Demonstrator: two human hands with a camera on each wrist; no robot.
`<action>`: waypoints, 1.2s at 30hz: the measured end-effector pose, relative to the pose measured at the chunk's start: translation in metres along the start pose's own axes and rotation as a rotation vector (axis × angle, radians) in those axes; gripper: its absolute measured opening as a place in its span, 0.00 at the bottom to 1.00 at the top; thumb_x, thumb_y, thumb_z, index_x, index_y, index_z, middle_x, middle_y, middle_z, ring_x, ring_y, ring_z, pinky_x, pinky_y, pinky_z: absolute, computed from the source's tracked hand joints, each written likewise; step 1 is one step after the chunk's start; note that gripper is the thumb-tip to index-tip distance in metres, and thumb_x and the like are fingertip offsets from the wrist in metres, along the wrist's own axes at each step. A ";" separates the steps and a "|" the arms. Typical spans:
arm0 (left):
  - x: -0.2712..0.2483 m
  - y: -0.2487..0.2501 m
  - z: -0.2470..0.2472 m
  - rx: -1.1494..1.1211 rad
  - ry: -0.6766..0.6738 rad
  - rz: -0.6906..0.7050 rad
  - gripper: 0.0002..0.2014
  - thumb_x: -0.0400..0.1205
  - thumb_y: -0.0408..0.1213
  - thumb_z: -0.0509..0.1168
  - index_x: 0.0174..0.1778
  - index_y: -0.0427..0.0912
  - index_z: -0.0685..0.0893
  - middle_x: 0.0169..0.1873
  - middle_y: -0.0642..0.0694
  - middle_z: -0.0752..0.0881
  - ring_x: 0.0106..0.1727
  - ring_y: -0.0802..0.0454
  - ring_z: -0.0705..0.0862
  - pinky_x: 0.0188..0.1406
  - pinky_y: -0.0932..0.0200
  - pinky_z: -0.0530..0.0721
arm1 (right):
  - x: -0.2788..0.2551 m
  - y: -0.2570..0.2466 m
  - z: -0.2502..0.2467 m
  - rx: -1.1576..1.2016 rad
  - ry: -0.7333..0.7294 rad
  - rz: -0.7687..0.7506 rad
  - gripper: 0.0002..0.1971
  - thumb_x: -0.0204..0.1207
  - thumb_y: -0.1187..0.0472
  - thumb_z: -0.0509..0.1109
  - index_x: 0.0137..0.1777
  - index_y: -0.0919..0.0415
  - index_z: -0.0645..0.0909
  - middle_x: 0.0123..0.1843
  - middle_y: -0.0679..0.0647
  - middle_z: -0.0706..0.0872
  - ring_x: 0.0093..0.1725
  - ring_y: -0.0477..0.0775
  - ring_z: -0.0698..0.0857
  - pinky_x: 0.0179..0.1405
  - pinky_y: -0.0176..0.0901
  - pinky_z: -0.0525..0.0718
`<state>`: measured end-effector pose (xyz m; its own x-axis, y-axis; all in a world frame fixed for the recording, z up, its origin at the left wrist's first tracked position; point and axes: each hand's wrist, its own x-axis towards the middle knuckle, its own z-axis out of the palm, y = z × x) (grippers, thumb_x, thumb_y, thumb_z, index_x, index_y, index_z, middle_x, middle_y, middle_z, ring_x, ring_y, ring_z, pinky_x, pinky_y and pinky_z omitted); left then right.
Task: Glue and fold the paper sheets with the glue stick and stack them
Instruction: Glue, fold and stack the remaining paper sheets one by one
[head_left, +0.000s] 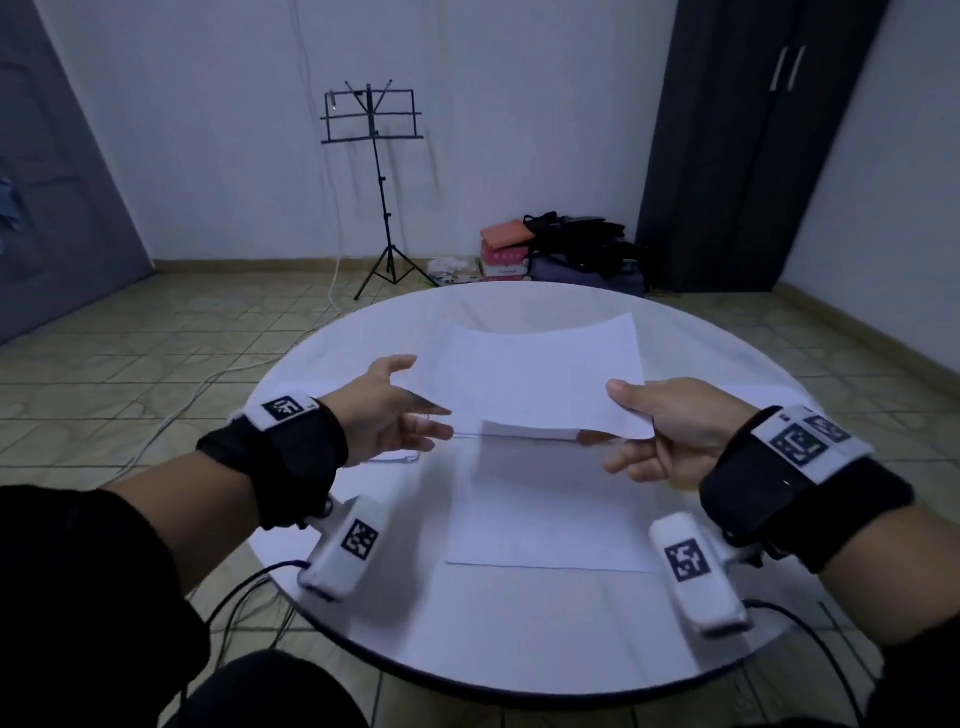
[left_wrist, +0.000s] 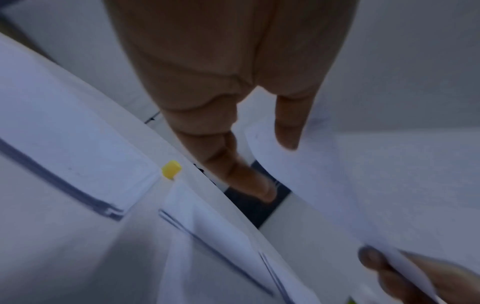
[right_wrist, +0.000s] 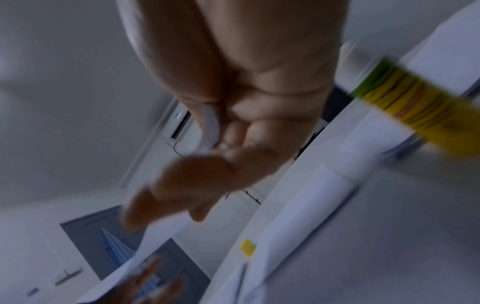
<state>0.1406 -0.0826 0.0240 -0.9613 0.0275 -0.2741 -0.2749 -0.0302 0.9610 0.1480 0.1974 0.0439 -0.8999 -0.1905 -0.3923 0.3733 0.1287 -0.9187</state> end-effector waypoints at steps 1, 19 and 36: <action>-0.006 -0.002 0.008 0.044 -0.019 0.023 0.27 0.84 0.21 0.55 0.74 0.49 0.60 0.37 0.34 0.88 0.30 0.43 0.89 0.33 0.55 0.85 | -0.003 0.005 -0.005 -0.042 0.026 0.008 0.13 0.86 0.52 0.58 0.54 0.61 0.78 0.38 0.60 0.91 0.19 0.53 0.83 0.15 0.33 0.76; 0.000 -0.042 0.028 0.755 -0.216 -0.062 0.11 0.74 0.25 0.73 0.43 0.48 0.89 0.42 0.40 0.84 0.38 0.49 0.85 0.43 0.64 0.89 | 0.000 0.051 -0.038 -0.472 0.088 0.218 0.10 0.75 0.62 0.75 0.47 0.64 0.77 0.35 0.58 0.80 0.22 0.52 0.84 0.13 0.33 0.66; 0.013 -0.048 0.026 1.011 -0.298 -0.085 0.11 0.73 0.28 0.76 0.39 0.50 0.85 0.27 0.54 0.83 0.27 0.57 0.82 0.29 0.72 0.80 | 0.013 0.058 -0.023 -0.875 0.132 0.248 0.20 0.71 0.64 0.77 0.26 0.63 0.70 0.19 0.57 0.80 0.11 0.49 0.70 0.14 0.32 0.65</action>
<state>0.1420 -0.0545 -0.0245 -0.8587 0.2385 -0.4536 -0.0663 0.8259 0.5598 0.1527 0.2245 -0.0136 -0.8552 0.0463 -0.5162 0.3035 0.8521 -0.4264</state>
